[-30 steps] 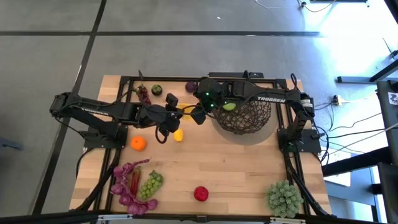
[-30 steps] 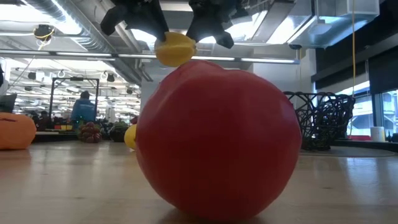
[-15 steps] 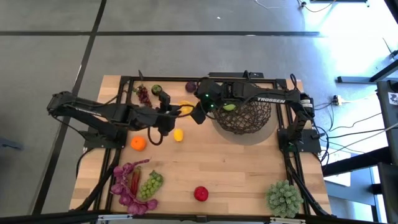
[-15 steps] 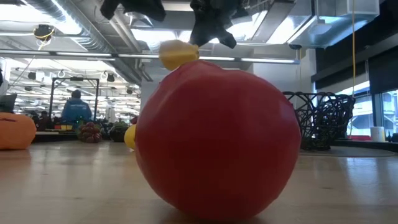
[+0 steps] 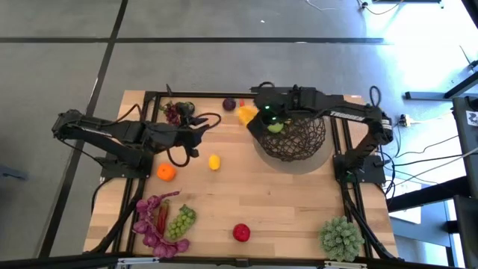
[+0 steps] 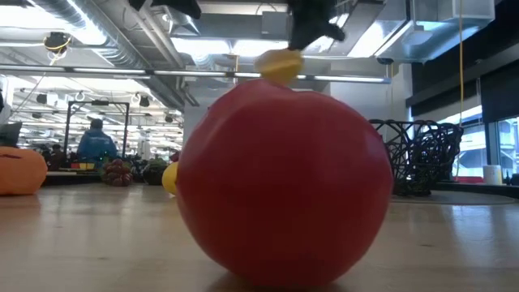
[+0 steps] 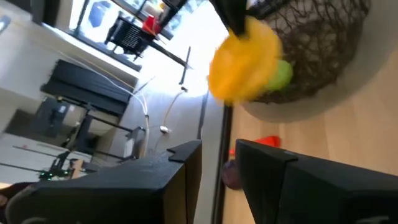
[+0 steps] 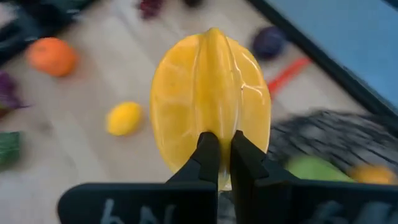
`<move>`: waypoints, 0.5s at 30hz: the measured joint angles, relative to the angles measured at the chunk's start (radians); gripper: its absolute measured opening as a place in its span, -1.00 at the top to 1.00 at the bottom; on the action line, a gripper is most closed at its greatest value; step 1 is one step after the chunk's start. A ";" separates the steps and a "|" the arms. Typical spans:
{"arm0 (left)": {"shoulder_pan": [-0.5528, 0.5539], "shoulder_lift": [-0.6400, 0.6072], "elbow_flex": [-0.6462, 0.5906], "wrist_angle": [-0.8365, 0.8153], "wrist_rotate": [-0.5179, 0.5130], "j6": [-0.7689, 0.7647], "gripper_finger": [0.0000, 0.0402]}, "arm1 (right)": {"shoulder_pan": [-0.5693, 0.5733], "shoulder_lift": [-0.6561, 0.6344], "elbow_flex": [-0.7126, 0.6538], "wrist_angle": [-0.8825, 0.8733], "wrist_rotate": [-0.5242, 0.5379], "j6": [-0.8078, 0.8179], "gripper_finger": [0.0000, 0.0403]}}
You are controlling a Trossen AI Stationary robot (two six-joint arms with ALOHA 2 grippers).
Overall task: Build produce basket
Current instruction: Put the starfruit into the black wire basket
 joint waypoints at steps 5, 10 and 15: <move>0.000 -0.002 0.002 0.002 0.000 -0.019 0.56 | -0.001 -0.051 0.000 -0.233 0.073 0.110 0.98; 0.000 -0.002 0.002 0.003 0.000 -0.019 0.56 | -0.001 -0.052 -0.051 -0.338 0.086 0.197 0.98; 0.000 -0.002 0.002 0.004 0.000 -0.019 0.56 | -0.001 -0.050 -0.192 -0.284 0.032 0.210 0.98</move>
